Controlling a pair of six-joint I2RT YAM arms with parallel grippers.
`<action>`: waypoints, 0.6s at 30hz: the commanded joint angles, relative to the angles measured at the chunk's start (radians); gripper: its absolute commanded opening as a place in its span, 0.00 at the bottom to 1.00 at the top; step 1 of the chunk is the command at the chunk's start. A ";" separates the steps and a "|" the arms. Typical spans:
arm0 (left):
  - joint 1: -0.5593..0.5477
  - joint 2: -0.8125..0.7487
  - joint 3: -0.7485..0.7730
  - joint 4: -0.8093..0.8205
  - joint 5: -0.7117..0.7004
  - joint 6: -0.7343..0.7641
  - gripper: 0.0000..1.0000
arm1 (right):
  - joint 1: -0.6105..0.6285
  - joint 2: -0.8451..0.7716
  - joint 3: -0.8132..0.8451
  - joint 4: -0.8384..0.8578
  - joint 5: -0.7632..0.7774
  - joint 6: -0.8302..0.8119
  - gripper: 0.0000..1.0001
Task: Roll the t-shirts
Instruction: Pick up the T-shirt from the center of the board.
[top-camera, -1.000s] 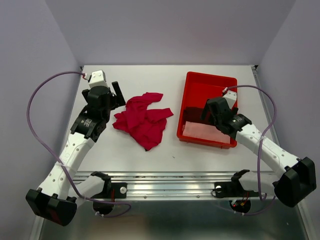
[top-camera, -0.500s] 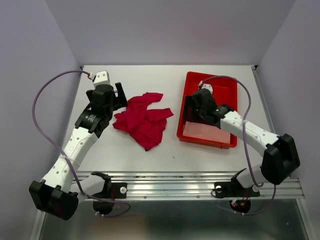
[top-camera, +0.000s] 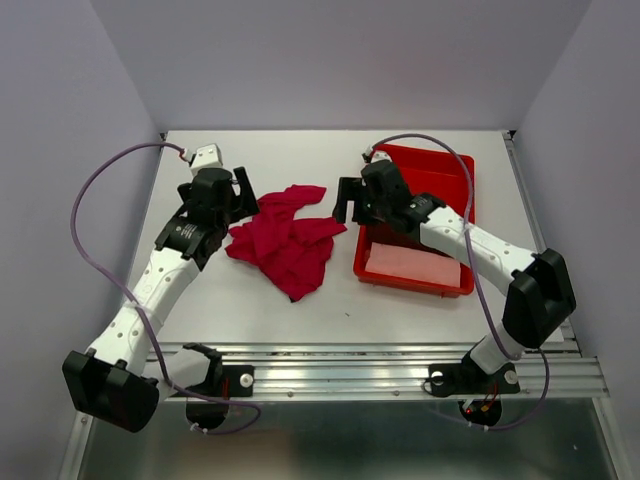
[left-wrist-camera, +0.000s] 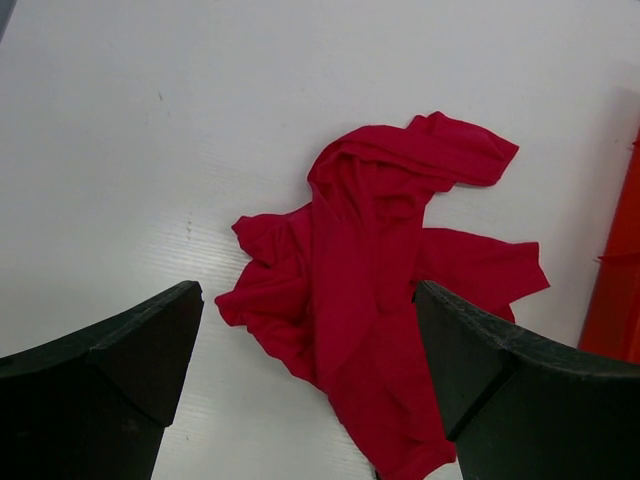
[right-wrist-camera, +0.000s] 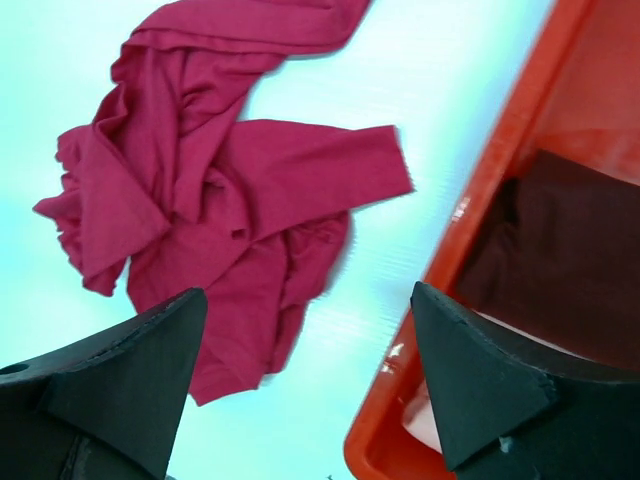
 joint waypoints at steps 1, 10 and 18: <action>0.000 0.042 0.023 0.005 -0.013 -0.045 0.99 | 0.022 0.067 0.068 0.051 -0.123 -0.009 0.87; 0.000 0.197 -0.005 0.022 0.163 -0.068 0.93 | 0.044 0.227 0.139 0.017 -0.201 0.002 0.87; 0.000 0.359 -0.051 -0.003 0.174 -0.121 0.70 | 0.053 0.285 0.167 -0.018 -0.165 0.031 0.88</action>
